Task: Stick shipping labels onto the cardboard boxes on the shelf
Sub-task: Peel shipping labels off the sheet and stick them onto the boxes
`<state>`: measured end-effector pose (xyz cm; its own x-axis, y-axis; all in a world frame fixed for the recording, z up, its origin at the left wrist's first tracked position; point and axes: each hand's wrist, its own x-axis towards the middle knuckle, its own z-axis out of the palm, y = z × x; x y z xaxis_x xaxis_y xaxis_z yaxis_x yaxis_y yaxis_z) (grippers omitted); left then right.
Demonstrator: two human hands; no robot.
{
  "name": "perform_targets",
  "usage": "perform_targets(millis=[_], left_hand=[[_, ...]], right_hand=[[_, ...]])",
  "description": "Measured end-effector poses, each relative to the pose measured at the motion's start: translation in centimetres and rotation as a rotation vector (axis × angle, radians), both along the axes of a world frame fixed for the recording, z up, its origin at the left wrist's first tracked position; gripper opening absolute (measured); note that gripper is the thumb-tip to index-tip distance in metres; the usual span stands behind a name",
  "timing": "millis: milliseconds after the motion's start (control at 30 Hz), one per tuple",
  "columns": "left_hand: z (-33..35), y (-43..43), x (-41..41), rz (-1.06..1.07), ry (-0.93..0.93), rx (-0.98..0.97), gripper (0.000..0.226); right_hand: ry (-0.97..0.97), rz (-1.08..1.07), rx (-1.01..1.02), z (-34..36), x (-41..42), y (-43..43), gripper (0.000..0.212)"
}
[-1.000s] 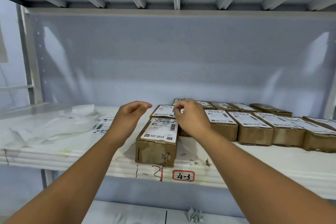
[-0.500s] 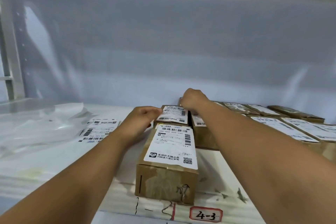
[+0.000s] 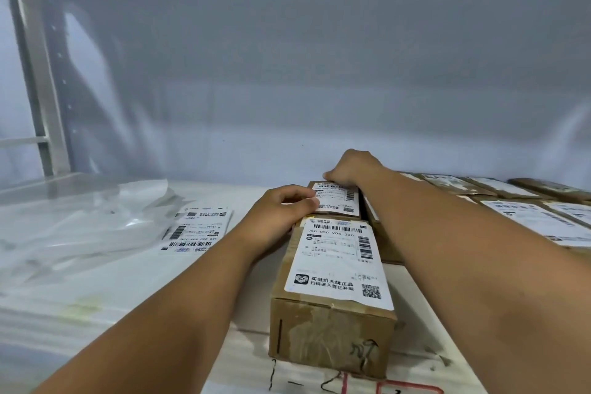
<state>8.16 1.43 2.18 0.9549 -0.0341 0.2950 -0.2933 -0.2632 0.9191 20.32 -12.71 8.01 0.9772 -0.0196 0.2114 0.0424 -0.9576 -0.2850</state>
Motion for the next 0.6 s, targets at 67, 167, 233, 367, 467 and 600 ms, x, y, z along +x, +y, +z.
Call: perform_targets(millis=[67,167,233,367,467,600], left_hand=[[-0.2,0.0,0.0,-0.005,0.004,0.007,0.019],[-0.3,0.2,0.1,-0.011,0.001,0.008,0.021],[-0.3,0.2,0.2,-0.012,-0.001,0.014,0.021],[-0.3,0.1,0.3,-0.02,-0.002,0.017,0.021],[-0.2,0.1,0.3,-0.029,0.005,0.007,0.02],[-0.2,0.1,0.2,-0.036,0.009,-0.006,0.019]], right_hand=[[0.047,-0.03,-0.011,-0.1,0.4,0.2,0.03],[0.248,-0.085,-0.031,-0.2,2.2,0.7,0.024],[0.359,-0.104,-0.008,-0.3,3.0,0.7,0.031],[0.238,-0.158,-0.054,-0.2,1.6,0.7,0.043],[0.108,-0.199,-0.04,-0.3,1.2,0.5,0.054],[0.019,-0.233,0.079,-0.5,1.3,0.3,0.05]])
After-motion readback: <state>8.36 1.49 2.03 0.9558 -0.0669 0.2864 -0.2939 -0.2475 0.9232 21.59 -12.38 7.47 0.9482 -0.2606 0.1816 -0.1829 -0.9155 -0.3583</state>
